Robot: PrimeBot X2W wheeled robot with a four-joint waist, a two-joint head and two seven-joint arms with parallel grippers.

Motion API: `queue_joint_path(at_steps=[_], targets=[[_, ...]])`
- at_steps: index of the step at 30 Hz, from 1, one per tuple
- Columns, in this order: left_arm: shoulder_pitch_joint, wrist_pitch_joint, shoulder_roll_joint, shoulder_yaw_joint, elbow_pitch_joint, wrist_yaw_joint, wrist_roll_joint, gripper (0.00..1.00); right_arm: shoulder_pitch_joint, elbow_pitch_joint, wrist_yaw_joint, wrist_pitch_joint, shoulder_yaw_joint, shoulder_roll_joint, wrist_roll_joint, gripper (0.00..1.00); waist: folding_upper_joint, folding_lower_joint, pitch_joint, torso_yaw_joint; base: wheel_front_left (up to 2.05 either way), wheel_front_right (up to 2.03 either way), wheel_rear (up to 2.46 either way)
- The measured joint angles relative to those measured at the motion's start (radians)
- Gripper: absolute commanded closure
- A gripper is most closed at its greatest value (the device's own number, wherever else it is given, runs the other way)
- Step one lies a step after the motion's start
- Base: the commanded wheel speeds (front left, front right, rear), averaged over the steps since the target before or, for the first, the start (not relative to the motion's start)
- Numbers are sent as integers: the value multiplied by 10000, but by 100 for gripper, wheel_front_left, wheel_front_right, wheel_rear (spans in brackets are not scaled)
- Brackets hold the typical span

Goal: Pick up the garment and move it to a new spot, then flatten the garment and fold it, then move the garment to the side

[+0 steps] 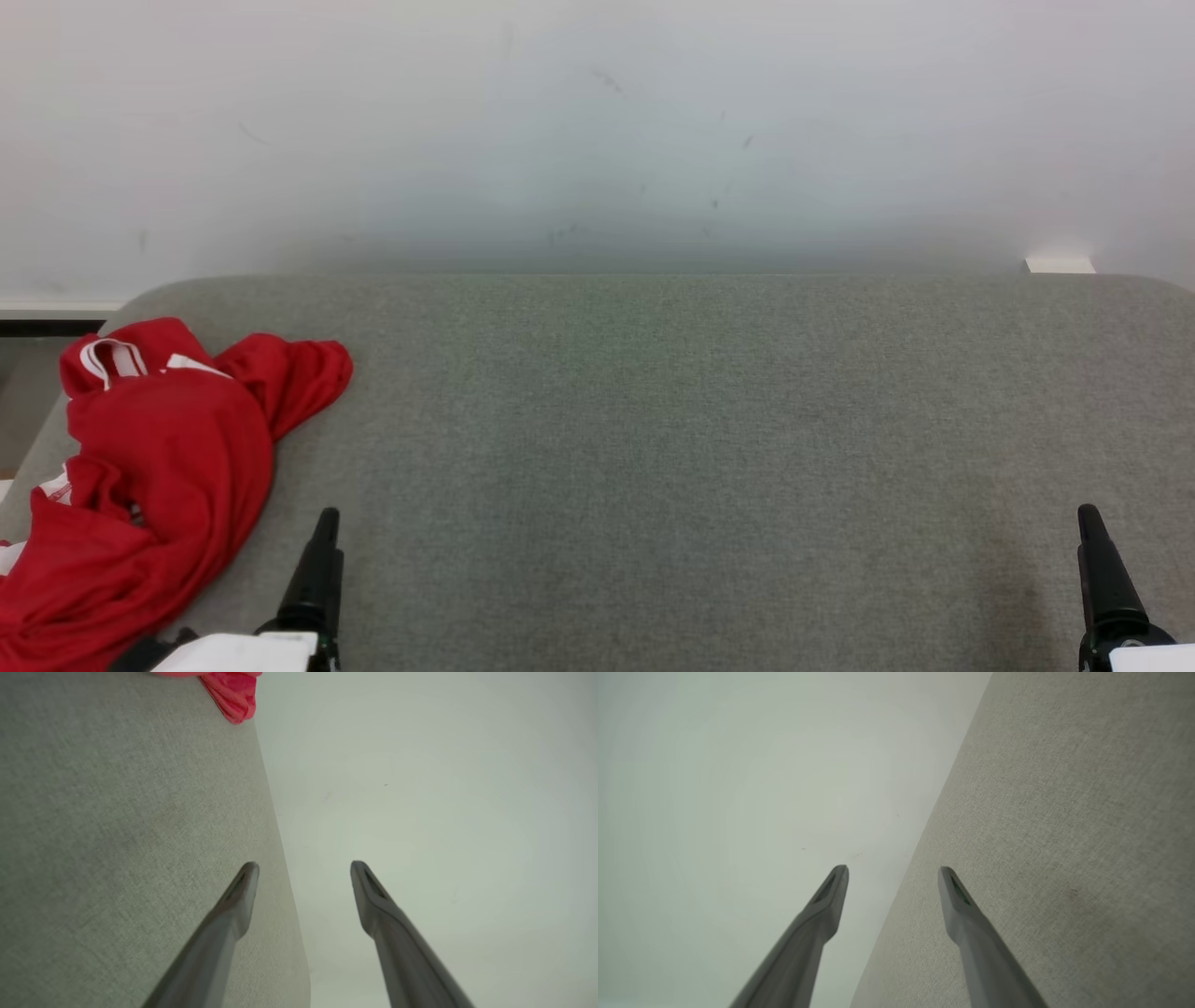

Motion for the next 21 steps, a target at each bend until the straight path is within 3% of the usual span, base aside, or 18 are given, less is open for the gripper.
queue_joint_path(at_steps=[10,21], targets=[[-83,-433,6,-464,-219,502,2443,0,153,-566,0,-430,161,-190,-2144,0,0,0,-3,-10,0,0,0],[-120,-794,12,-897,-213,675,4491,0,353,-871,0,-830,407,-412,-4186,0,0,0,9,-4,0,0,0]])
